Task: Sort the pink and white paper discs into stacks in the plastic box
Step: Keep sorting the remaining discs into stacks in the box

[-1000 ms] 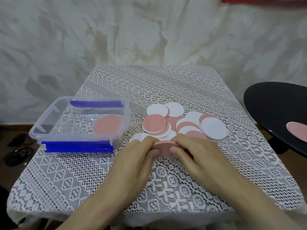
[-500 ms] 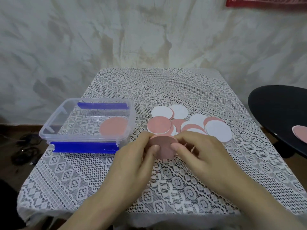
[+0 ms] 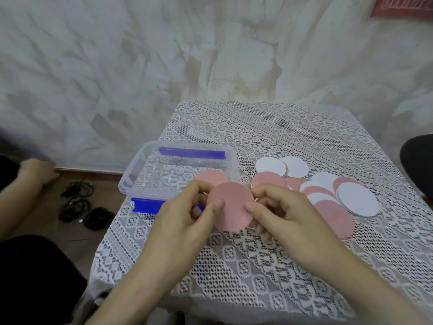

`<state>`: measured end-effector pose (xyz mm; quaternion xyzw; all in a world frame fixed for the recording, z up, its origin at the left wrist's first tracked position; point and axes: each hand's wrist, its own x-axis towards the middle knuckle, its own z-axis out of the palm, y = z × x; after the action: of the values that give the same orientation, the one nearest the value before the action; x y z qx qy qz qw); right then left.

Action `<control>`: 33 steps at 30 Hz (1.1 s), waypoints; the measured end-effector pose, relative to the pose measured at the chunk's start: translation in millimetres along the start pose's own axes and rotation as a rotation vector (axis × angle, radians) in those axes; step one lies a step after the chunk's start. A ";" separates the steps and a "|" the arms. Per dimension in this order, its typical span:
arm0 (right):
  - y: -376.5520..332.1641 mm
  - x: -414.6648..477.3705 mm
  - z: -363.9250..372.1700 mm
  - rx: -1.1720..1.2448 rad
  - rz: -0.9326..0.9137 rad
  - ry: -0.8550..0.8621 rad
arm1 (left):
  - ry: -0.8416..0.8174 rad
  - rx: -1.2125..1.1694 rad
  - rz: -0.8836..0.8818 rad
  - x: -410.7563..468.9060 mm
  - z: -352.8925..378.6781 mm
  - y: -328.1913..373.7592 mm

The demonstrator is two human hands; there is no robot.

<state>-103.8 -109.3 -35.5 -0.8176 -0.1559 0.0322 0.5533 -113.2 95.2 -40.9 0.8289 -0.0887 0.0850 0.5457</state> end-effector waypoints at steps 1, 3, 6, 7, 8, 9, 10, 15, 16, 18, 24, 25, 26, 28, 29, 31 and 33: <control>-0.8 3.2 3.8 0.019 0.019 -0.003 | 0.016 -0.021 -0.020 1.1 -6.8 -2.2; -6.2 11.5 10.6 0.040 0.042 -0.011 | 0.038 -0.054 -0.051 3.5 -22.2 -5.1; -19.3 30.7 20.8 0.031 0.039 -0.037 | 0.103 0.007 -0.056 6.5 -48.0 -7.4; -23.8 38.7 24.7 0.029 0.044 -0.044 | 0.140 0.037 -0.052 7.7 -56.9 -8.4; -28.3 46.7 29.0 0.024 0.046 -0.051 | 0.177 0.067 -0.046 9.1 -65.4 -9.4; -32.5 55.5 33.4 0.010 0.043 -0.055 | 0.213 0.102 -0.043 10.9 -73.2 -11.1; -36.4 64.5 38.1 -0.007 0.040 -0.061 | 0.247 0.144 -0.051 13.0 -80.3 -13.2; -49.5 113.4 61.6 -0.088 0.050 -0.042 | 0.400 0.351 -0.088 26.4 -107.7 -36.1; -50.3 121.6 65.8 -0.133 0.047 -0.043 | 0.399 0.372 -0.098 28.5 -109.4 -40.7; -51.1 135.6 74.2 -0.221 0.049 -0.071 | 0.358 0.388 -0.129 31.2 -110.3 -47.8; -47.2 157.5 94.0 -0.515 -0.003 -0.128 | 0.264 0.352 -0.207 36.7 -105.2 -58.0; -46.2 159.6 95.8 -0.554 -0.010 -0.144 | 0.258 0.343 -0.206 37.3 -104.8 -58.3; -44.5 162.5 97.8 -0.599 -0.014 -0.156 | 0.253 0.336 -0.203 37.7 -104.2 -58.9; -41.0 169.6 102.0 -0.672 -0.022 -0.171 | 0.249 0.325 -0.205 38.0 -103.1 -59.1; -39.2 173.1 104.0 -0.700 -0.027 -0.171 | 0.250 0.320 -0.206 38.0 -102.6 -59.1; -35.8 179.0 107.3 -0.780 -0.047 -0.152 | 0.251 0.322 -0.204 38.9 -102.1 -58.3; -32.1 183.5 110.1 -0.876 -0.078 -0.138 | 0.257 0.328 -0.198 39.6 -102.2 -58.9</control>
<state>38.5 53.4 -26.6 -0.9643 -0.2224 -0.0031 0.1439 -65.2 210.0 -44.0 0.8936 0.0784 0.1490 0.4160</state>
